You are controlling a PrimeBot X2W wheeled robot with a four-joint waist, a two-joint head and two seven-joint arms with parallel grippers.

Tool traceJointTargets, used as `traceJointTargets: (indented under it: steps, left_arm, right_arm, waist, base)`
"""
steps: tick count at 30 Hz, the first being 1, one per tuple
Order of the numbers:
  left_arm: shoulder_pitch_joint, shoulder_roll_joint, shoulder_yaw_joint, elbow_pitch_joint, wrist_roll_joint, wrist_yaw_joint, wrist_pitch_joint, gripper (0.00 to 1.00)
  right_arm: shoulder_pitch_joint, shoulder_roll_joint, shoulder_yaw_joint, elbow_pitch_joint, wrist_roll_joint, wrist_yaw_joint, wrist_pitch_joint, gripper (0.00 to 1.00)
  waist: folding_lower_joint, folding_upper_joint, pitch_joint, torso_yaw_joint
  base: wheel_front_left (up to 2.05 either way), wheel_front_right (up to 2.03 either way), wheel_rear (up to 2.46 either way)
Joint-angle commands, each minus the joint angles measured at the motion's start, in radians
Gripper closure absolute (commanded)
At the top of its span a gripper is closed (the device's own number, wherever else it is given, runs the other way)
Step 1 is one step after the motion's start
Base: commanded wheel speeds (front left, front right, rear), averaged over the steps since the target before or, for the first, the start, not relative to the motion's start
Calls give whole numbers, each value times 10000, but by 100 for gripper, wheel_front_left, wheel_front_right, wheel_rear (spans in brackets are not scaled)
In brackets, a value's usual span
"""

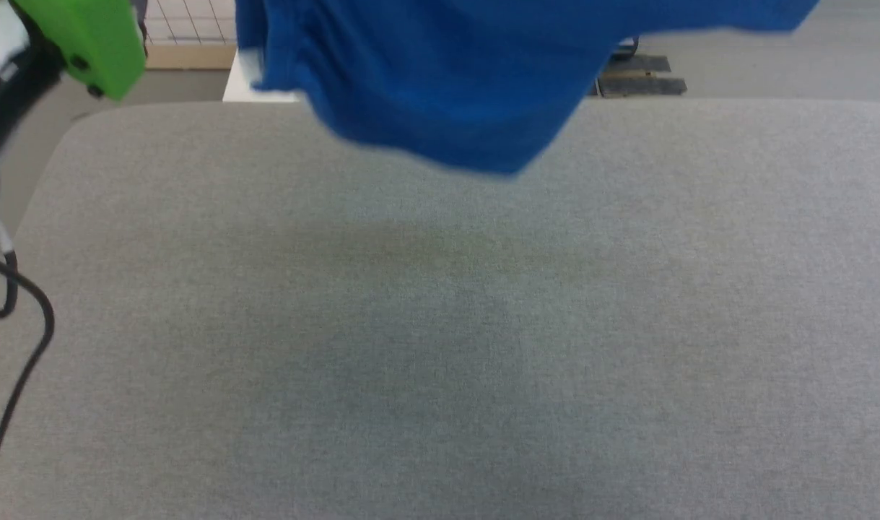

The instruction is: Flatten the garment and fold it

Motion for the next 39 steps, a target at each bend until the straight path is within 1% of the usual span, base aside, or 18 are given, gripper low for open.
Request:
traceJointTargets:
  steps: [1,6,9,12,16,18,20,22,25,30,33,36,39]
  left_arm:
    - [-245,35,-25,121,-237,-9,121,100]
    - [-843,26,-315,612,-875,-39,931,100]
    - [-1610,35,-475,1033,-1185,-53,1536,100]
    - [-2612,119,-798,1603,-1222,-69,2047,100]
    - [-4330,371,-1682,2323,-1217,-79,2796,100]
    - [-5244,493,-2254,2769,-1202,-81,2938,100]
    - [-6149,494,-2660,3337,-1201,-81,2905,100]
    - [-7076,405,-2964,3889,-1032,-82,2502,100]
    - [-8385,217,-3379,4698,-624,-82,1297,100]
    - [-9449,-288,-3738,6035,-359,-83,-696,100]
    - [-9436,-523,-4029,6750,-398,-83,-1574,100]
    - [-9004,-674,-4288,7257,-560,-83,-1993,100]
    - [-8215,-866,-4423,7663,-734,-71,-2404,100]
  right_arm:
    - [-197,-35,-1,109,47,-21,-45,100]
    - [-796,-179,351,419,22,-21,137,100]
    - [-1486,-301,725,830,174,-21,296,100]
    - [-2453,-451,1341,1332,148,-21,295,100]
    - [-4180,-276,2191,2500,279,-21,165,100]
    - [-5112,-172,2615,3234,142,-21,-126,100]
    - [-6012,25,2889,4078,42,-21,-550,100]
    - [-6870,236,3064,4900,-170,-21,-1168,100]
    - [-8017,538,3296,6025,-538,-21,-2299,100]
    - [-9169,912,3540,7514,-837,-21,-3849,100]
    - [-9325,1151,3880,8167,-788,-21,-4408,100]
    - [-9120,1280,4412,8533,-669,-21,-4639,100]
    - [-8666,1387,4867,8872,-449,-21,-4812,100]
  waist:
    - [0,-1,144,-32]
    - [0,-1,820,-185]
    - [0,-1,1669,-319]
    - [0,-1,2580,-507]
    - [0,-1,3994,-885]
    - [0,-1,4549,-1042]
    - [0,-1,5004,-1176]
    - [0,-1,5337,-1266]
    - [0,-1,5698,-1342]
    - [0,-1,6065,-1264]
    - [0,-1,6270,-1163]
    - [0,-1,6378,-1048]
    - [0,-1,6421,-898]
  base:
    - [0,0,0]
    - [0,0,0]
    - [0,0,0]
    - [0,0,0]
    - [0,0,0]
    - [0,0,0]
    - [0,0,0]
    - [0,0,0]
    - [0,0,0]
    - [0,0,0]
    - [0,0,0]
    - [0,0,0]
    - [0,0,0]
